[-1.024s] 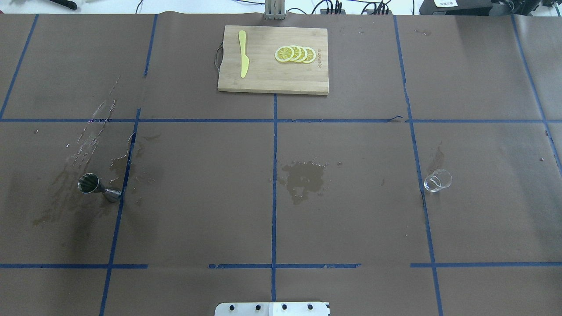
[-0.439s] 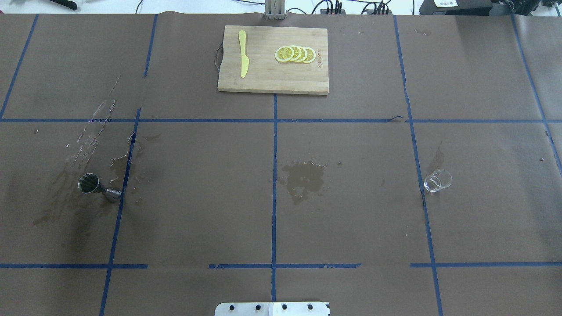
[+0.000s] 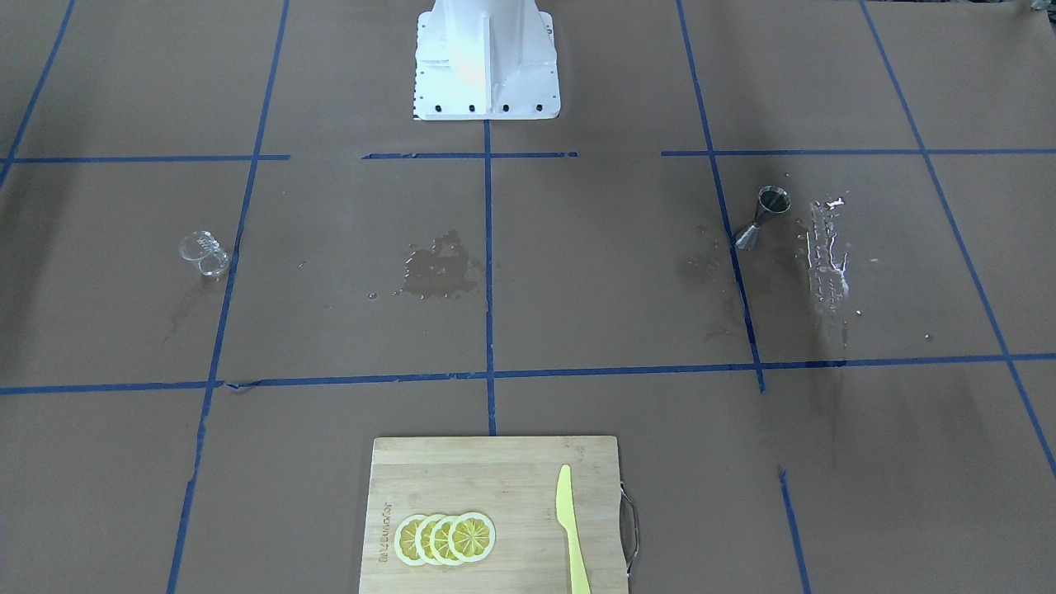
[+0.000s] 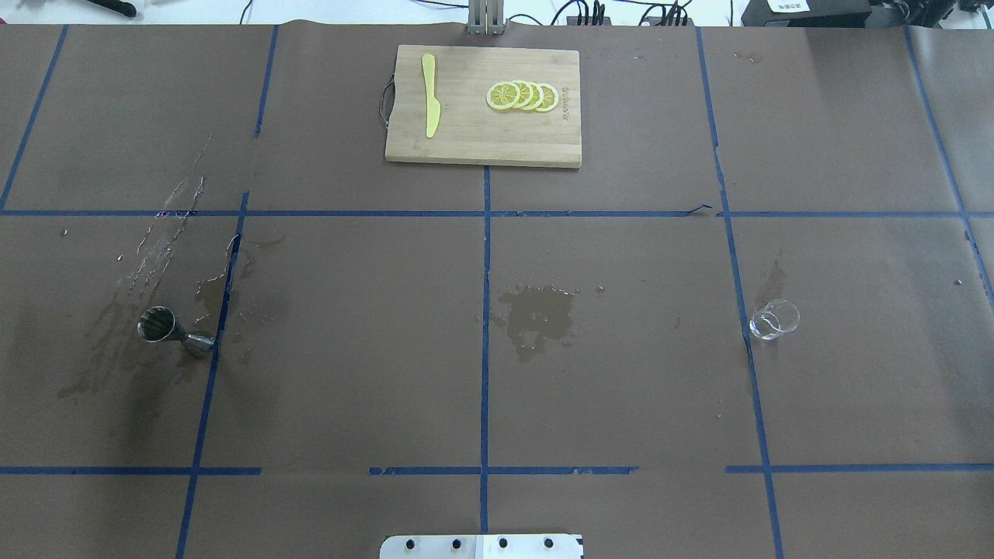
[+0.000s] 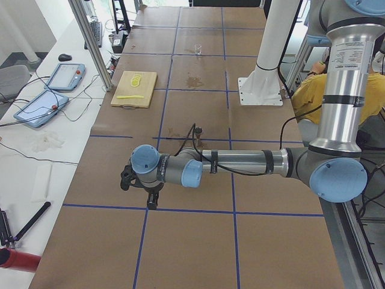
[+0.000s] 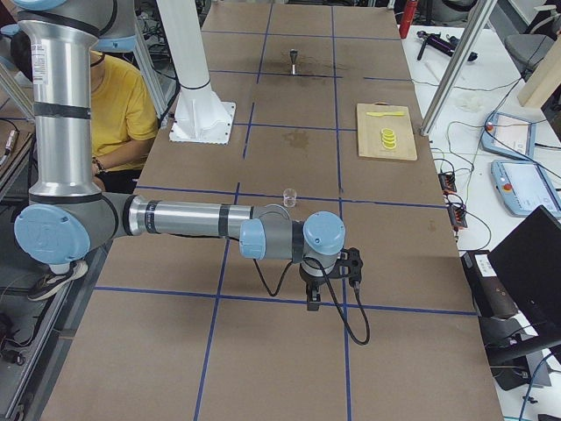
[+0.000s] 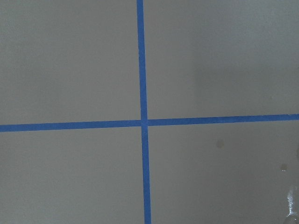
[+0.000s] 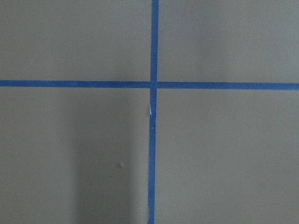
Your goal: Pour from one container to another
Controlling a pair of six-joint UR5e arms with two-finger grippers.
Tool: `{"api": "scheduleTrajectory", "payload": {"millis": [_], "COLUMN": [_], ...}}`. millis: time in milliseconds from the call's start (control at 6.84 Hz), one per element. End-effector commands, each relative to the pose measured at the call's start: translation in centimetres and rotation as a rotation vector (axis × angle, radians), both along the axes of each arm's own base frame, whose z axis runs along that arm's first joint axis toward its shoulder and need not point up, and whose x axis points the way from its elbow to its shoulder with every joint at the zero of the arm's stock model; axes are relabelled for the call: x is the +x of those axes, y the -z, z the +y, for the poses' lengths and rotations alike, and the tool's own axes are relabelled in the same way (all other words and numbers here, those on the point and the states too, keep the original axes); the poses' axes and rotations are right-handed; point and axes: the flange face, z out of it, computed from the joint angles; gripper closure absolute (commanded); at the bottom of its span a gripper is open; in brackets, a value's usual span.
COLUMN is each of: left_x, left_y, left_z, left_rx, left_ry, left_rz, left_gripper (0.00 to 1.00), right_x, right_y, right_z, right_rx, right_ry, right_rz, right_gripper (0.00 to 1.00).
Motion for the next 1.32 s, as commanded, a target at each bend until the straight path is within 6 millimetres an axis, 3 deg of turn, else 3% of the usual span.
{"api": "scheduleTrajectory", "payload": {"millis": [0,439,1170], "left_x": [0.0,0.0,0.0], "left_y": [0.0,0.0,-0.2], "left_z": [-0.1,0.0,0.1], "left_rx": [-0.001,-0.001,-0.003], "left_ry": [-0.001,-0.001,-0.002], "left_rz": [0.005,0.005,0.006], "left_gripper": [0.0,0.0,0.0], "right_x": [0.2,0.2,0.2], "right_y": [1.5,3.1,2.9], "right_z": [-1.3,-1.1,-1.2], "right_rx": [0.043,0.081,0.077], "right_ry": [0.0,-0.001,0.0], "right_rz": [0.009,0.02,0.021], "right_gripper": [0.0,0.0,0.0]}}
